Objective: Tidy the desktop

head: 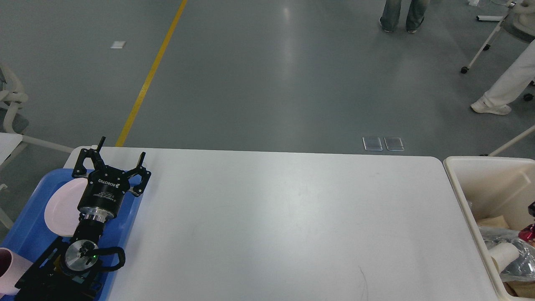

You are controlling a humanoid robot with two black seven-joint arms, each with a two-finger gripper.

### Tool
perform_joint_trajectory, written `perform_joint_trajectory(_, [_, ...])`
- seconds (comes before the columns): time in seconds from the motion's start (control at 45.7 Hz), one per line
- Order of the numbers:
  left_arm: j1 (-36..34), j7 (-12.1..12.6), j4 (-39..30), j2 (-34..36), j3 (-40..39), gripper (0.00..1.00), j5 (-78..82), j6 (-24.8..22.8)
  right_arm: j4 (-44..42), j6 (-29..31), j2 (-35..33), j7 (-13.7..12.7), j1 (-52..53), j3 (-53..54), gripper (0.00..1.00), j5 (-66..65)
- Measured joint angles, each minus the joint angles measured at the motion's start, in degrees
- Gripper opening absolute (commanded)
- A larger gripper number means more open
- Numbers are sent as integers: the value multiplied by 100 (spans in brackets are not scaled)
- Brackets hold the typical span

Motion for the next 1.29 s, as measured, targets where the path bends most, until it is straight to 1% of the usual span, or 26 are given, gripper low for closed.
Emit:
perform_joint_trajectory(0.066, [0,0,0,0,0,96,0,0,-674,-56,330,0,-586,318,0,-3])
perform_joint_trajectory(0.153, [0,0,2,0,0,96,1,0,-1198,-316,723,-12,-1141,465,0,-9])
perform_joint_trajectory(0.284, [0,0,6,1,0,96,0,3,-1385,-883,939,-21,-1524,557,0,-9])
perform_joint_trajectory(0.415, [0,0,6,1,0,96,1,5,-1397,-1077,995,-20,-1590,590,0,-6])
perform_joint_trajectory(0.437, [0,0,6,1,0,96,0,6,-1397,-1090,998,-19,-1600,591,6,-6])
perform_joint_trajectory(0.481, [-1,0,6,1,0,96,0,7,-1397,-1118,1002,-20,-1622,592,30,-6])
perform_joint_trajectory(0.547, [-1,0,6,1,0,96,0,8,-1397,-1158,1009,-13,-1649,592,63,-6])
perform_joint_trajectory(0.569, [-1,0,6,1,0,96,0,8,-1397,-1175,1017,-9,-1660,592,83,-6])
perform_joint_trajectory(0.59, [-1,0,6,1,0,96,0,8,-1398,-1182,1025,-7,-1665,589,100,-6])
perform_joint_trajectory(1.115, [-3,0,6,3,0,96,1,8,-1381,-1224,1134,36,-1682,620,100,-1])
perform_joint_trajectory(1.225, [-3,0,6,3,0,96,0,8,-1385,-1222,1103,39,-1549,1028,100,19])
perform_joint_trajectory(1.29, [-3,0,6,3,0,96,0,8,-1397,-1252,1098,41,-1380,1595,100,27])
